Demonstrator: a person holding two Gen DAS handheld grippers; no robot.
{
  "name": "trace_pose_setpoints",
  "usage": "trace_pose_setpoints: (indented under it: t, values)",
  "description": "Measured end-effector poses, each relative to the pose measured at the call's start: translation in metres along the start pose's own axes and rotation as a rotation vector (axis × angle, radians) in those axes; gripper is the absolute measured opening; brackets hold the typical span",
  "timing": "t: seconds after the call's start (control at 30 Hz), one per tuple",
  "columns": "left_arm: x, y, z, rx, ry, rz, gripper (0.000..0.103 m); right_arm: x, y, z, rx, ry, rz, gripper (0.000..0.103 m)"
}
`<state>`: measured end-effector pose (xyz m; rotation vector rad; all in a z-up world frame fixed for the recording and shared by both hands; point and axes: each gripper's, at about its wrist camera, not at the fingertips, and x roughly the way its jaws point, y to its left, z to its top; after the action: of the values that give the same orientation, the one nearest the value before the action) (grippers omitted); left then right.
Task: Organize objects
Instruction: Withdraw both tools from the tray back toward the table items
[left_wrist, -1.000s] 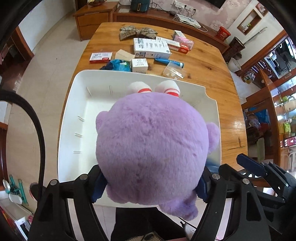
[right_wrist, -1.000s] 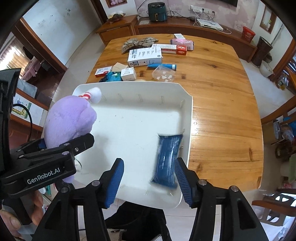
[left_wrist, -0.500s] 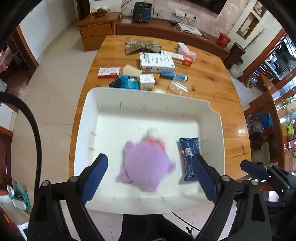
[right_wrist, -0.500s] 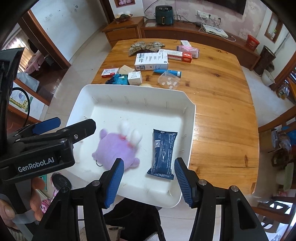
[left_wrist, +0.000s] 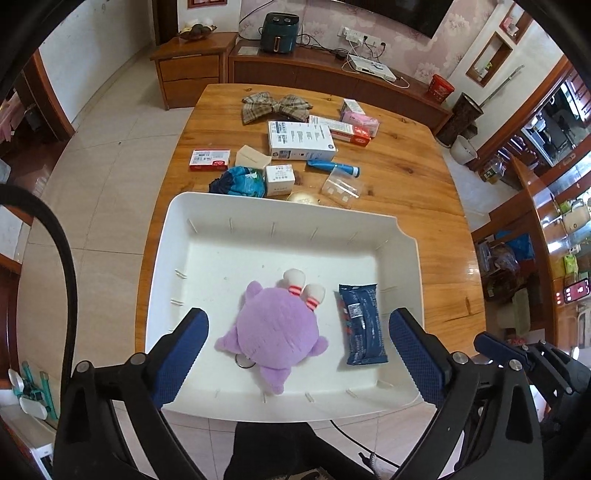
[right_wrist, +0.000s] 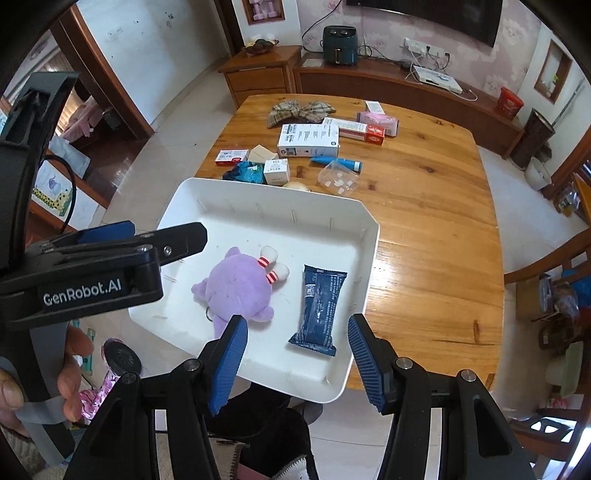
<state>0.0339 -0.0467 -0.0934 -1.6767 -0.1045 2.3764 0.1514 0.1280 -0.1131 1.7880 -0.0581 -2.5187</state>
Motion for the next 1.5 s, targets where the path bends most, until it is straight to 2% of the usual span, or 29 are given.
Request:
trace_pose_setpoints:
  t: [0.5,0.63,0.77,1.07,1.5]
  values:
    - [-0.028,-0.042,0.024,0.042,-0.039,0.002,0.099,-0.040,-0.025,0.000,-0.018,-0.037,0.045,0.058]
    - [-0.036,-0.055,0.032,0.045,-0.048,0.016,0.099,-0.051,-0.035,-0.001,-0.004,-0.053,0.038,0.061]
    - [-0.044,-0.065,0.038,0.020,-0.055,-0.013,0.099,-0.055,-0.039,-0.005,-0.011,-0.070,0.045,0.061]
    - [-0.052,-0.080,0.046,0.029,-0.094,-0.020,0.099,-0.037,-0.043,-0.011,0.017,-0.055,0.099,0.061]
    - [-0.046,-0.058,0.044,0.033,-0.130,-0.029,0.099,-0.003,-0.017,0.014,0.016,-0.017,0.168,0.061]
